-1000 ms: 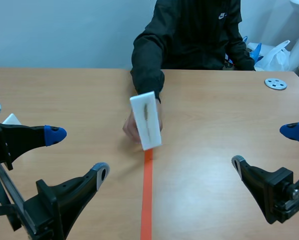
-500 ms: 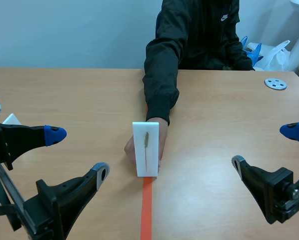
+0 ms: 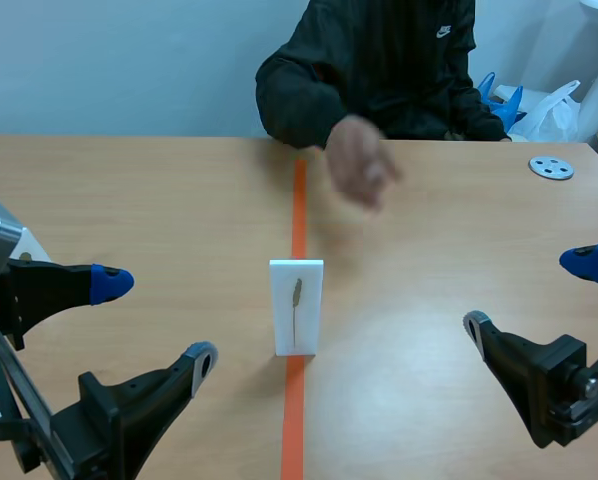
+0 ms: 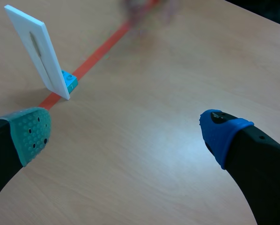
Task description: Sort the leaf by its shape. The table is split by an orange tape line. A compound leaf with several leaflets goes to the left side, a simple leaf with one blade goes to the right side. Return to the home posture when a red brick is placed on the table.
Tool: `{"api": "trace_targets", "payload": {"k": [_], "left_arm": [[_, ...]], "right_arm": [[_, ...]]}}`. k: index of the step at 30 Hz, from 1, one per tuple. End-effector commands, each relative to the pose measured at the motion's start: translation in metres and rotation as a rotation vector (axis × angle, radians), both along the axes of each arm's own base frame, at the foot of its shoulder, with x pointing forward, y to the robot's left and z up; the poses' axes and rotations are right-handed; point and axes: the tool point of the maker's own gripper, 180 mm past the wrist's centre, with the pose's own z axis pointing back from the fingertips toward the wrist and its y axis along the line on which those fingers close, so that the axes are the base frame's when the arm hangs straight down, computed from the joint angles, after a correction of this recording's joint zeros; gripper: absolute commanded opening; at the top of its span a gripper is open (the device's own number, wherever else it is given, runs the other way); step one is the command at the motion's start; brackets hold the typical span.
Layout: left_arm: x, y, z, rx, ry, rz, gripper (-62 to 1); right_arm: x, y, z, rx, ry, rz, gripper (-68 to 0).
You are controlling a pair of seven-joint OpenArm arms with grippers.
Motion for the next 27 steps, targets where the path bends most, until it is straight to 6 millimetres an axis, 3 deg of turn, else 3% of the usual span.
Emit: {"api": "trace_targets", "payload": {"k": [1,13,27], "left_arm": [[0.001,0.0,0.003,-0.005,-0.011,0.0,1.4],[0.028,0.012,-0.022,0.067,-0.02,0.002,1.4],[0.05,-0.014,-0.073,0.063,-0.014,-0.1,1.4]], "right_arm": [[0.005,-0.001,0.009,0.009,-0.031,-0.005,0.4],[0.005,-0.001,0.008,0.007,-0.028,-0.006,0.4],[0.005,-0.001,0.008,0.007,-0.028,-0.006,0.4]]}}
